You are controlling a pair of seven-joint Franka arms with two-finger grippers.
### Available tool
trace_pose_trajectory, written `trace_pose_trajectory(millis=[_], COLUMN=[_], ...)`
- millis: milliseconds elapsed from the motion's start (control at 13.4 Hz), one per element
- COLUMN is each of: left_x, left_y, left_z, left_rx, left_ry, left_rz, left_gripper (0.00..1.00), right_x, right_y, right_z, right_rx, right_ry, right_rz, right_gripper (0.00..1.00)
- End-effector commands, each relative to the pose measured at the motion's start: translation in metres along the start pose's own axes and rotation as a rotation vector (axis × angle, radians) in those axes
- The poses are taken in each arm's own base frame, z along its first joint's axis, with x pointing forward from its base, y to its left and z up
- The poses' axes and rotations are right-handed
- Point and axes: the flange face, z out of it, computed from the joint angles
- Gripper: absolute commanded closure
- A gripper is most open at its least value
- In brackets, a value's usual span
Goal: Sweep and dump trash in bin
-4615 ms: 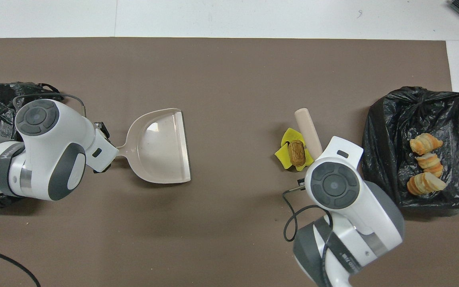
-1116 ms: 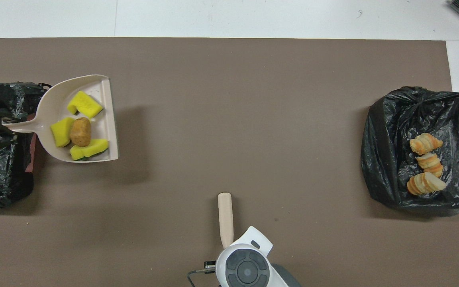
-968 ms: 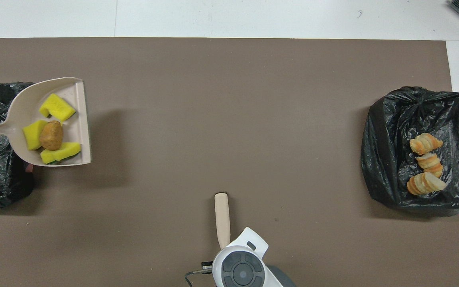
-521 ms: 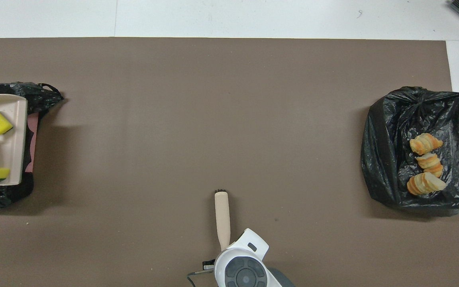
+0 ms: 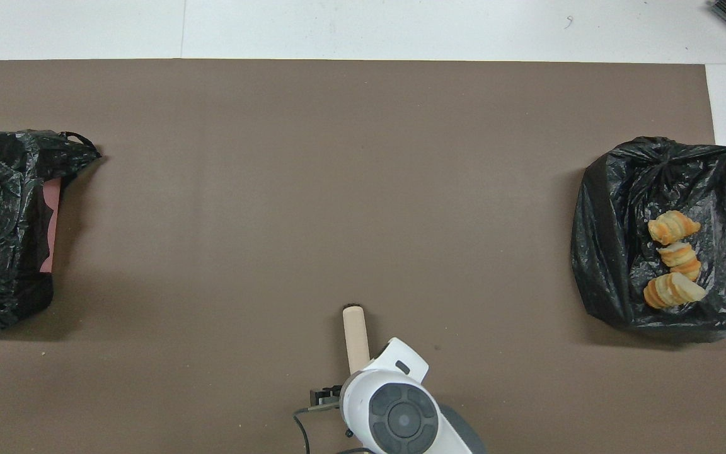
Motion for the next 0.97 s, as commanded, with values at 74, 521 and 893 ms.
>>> trace_pose_trajectory(millis=[74,521,893], left_x=[0.029,0.037,0.039], left_y=[-0.002,-0.005,-0.007], left_z=[-0.017,-0.033,-0.04], left_rx=[0.02,0.005,0.007], left_ry=[-0.176,-0.3,-0.348], left_rz=[-0.027,-0.021,-0.03], left_gripper=[1.0,1.0,1.0], right_x=[0.06,0.14,0.189], right_y=[0.024,0.104,0.219], right_z=[-0.049,-0.123,-0.182], right_rx=[0.004,-0.095,-0.144], right_ry=[0.116,0.276,0.303], right_rz=[0.026,0.078,0.035], right_gripper=[0.0,0.0,0.0])
